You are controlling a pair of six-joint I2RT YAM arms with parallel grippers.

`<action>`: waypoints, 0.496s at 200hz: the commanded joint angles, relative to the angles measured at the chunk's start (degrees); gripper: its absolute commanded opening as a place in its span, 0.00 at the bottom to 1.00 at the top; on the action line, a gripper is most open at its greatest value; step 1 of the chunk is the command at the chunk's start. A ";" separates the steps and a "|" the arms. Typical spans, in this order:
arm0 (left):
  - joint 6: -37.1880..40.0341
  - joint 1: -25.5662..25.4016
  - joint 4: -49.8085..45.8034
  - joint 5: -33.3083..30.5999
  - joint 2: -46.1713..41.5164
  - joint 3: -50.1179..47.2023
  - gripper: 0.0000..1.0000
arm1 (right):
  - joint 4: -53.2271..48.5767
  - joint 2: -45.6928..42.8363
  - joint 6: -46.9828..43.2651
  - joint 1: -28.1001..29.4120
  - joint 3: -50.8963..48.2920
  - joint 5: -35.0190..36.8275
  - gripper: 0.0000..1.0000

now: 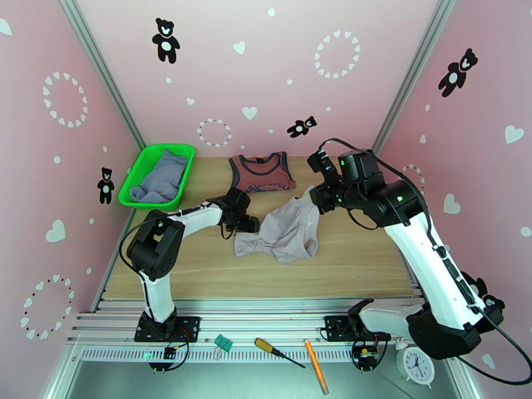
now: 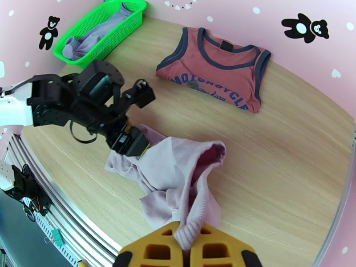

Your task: Fold and stack the mixed laundry pile

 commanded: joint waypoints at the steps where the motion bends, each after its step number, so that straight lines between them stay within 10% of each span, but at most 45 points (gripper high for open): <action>1: -0.33 -0.35 2.02 4.84 2.21 1.09 0.00 | -0.18 -0.87 -0.86 -1.00 0.00 1.21 0.00; 99: 6.24 12.06 -15.38 -17.17 -16.43 22.64 0.00 | 7.26 6.05 -1.53 -11.44 7.65 -4.65 0.00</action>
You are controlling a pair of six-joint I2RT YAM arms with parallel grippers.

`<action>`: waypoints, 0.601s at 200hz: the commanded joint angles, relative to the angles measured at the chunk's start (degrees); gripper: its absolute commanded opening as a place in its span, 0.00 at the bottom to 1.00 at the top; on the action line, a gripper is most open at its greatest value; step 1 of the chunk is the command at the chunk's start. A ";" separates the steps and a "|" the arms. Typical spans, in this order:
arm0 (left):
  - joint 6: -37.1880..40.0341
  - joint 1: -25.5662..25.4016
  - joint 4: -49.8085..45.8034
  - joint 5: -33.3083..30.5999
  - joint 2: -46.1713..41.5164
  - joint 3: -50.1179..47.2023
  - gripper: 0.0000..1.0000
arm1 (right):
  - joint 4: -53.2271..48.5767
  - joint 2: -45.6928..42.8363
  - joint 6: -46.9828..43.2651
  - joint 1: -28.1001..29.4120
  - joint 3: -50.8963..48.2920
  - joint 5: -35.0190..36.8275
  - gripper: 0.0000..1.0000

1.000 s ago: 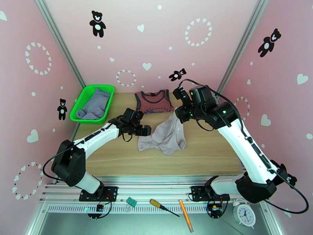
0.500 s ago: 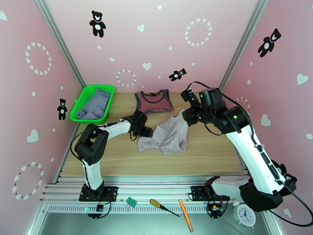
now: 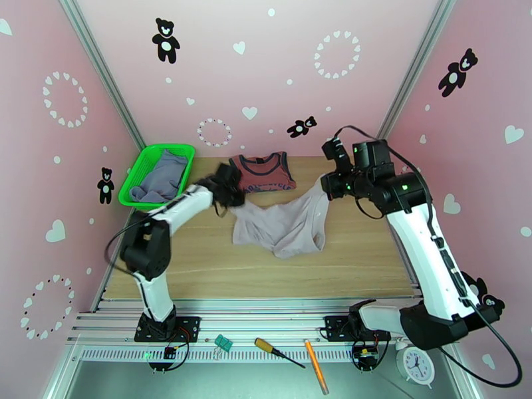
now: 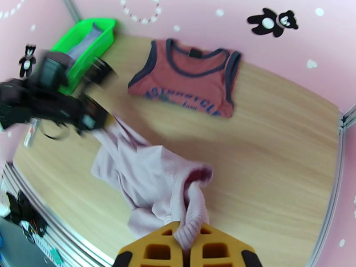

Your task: Fold and stack the mixed laundry pile

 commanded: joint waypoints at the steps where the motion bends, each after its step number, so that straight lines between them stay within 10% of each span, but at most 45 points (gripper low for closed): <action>1: 2.71 2.52 -5.25 -8.78 -8.19 4.13 0.00 | 4.55 1.51 -0.78 -0.70 2.96 -0.93 0.00; 75: -7.57 0.39 5.52 -13.38 -24.90 -28.21 0.00 | 15.55 -5.05 2.57 -0.68 -23.26 2.13 0.00; 90: -11.53 -1.16 7.13 -14.16 -24.98 -35.68 0.40 | 20.08 -7.18 5.41 -0.71 -33.91 -0.29 0.00; 120: -15.98 -1.70 6.69 -15.89 -26.37 -42.51 0.86 | 26.07 -11.17 10.39 -0.56 -51.04 -1.38 0.00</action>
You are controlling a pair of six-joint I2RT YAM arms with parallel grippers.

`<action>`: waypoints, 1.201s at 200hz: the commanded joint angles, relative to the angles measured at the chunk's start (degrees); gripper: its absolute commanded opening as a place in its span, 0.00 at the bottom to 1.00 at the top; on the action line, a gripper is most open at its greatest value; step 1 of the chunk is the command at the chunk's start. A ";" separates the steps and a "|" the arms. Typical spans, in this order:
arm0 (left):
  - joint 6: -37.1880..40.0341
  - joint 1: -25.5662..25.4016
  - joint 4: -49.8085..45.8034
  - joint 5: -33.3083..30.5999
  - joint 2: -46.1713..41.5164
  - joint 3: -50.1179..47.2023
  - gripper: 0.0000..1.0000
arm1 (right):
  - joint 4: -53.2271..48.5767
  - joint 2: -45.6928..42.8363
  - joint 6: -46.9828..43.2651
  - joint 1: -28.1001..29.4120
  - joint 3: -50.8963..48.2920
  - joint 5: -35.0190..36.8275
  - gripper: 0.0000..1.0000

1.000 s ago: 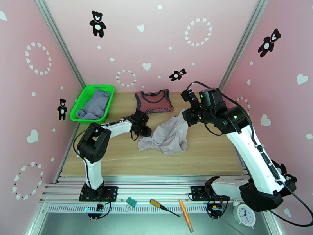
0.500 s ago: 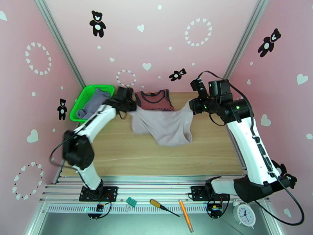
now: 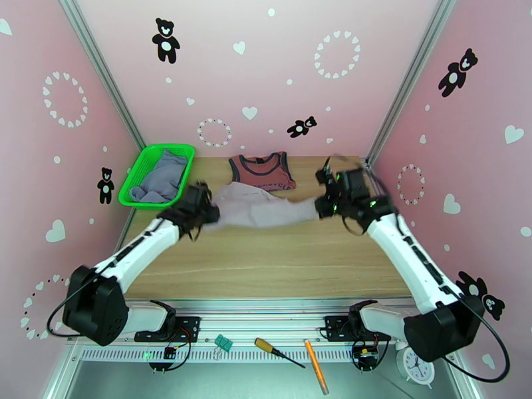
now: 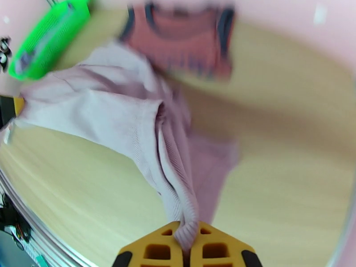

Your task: Fold and stack the mixed laundry pile

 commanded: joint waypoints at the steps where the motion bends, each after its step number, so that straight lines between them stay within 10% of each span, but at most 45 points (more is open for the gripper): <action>1: -5.88 -0.13 0.85 -3.58 -2.53 -1.73 0.87 | 6.42 -4.18 5.22 -0.10 -9.07 -1.52 0.00; 52: -4.81 0.20 -6.80 -5.91 -4.45 2.85 0.98 | 6.08 -10.49 6.61 -0.05 -16.61 1.73 0.00; 103: -2.54 4.65 -0.47 2.96 9.19 8.16 0.71 | 6.20 -9.06 6.66 -0.08 -16.40 2.28 0.00; 240: 3.15 7.70 -1.78 6.21 40.91 38.36 0.58 | 6.40 -6.63 6.59 -0.08 -17.13 2.00 0.00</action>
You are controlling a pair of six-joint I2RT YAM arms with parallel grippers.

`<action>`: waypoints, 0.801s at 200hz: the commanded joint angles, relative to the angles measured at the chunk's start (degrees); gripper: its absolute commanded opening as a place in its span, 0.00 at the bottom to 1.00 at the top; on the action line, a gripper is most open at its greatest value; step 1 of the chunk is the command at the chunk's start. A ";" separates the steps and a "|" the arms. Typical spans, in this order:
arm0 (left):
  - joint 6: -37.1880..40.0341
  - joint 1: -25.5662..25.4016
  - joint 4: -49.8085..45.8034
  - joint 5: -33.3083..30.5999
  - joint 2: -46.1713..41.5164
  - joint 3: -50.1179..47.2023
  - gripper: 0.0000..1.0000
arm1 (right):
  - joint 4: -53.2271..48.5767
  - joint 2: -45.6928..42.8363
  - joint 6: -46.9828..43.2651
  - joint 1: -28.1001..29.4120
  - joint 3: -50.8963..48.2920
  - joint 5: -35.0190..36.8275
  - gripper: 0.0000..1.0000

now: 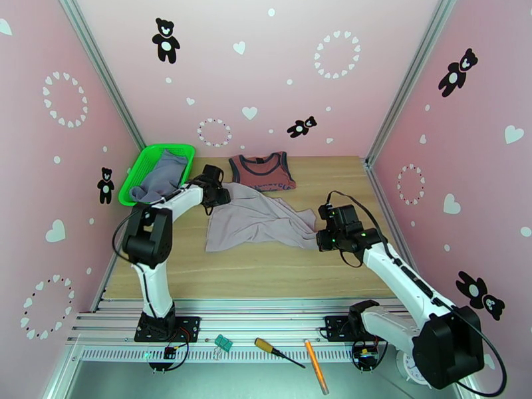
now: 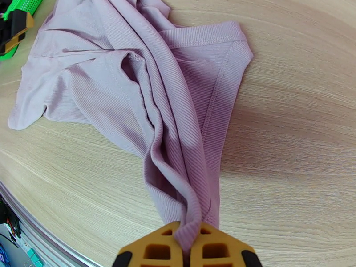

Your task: Fold and stack the mixed laundry pile

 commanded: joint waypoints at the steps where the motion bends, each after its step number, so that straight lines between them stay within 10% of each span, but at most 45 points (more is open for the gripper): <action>1: 1.55 0.42 -1.10 2.13 2.71 2.92 0.58 | 0.22 0.55 0.21 -0.09 -0.66 0.54 0.00; 19: 1.55 0.38 -0.69 2.94 3.96 3.95 0.54 | 0.06 0.76 0.30 -0.05 -0.62 0.71 0.00; 42: 1.40 0.42 -0.61 3.38 4.26 4.33 0.18 | -0.07 0.93 0.32 -0.10 -0.62 1.04 0.00; 54: 1.40 0.43 -0.54 3.48 3.55 3.63 0.15 | -0.18 0.96 0.37 -0.06 -0.67 1.06 0.00; 75: 1.46 0.46 -0.80 2.87 0.86 1.28 0.23 | -0.23 1.00 0.39 -0.08 -0.66 0.98 0.00; 92: 1.40 0.42 -2.02 1.24 -2.14 -1.21 0.64 | -0.15 1.07 0.39 -0.10 -0.62 0.79 0.00; 107: 1.70 0.42 -3.59 0.08 -4.60 -3.10 0.76 | -0.09 1.09 0.39 -0.10 -0.62 0.63 0.00; 160: 2.10 0.42 -3.49 1.66 -7.17 -7.46 0.65 | -0.11 1.13 0.39 -0.10 -0.62 0.36 0.00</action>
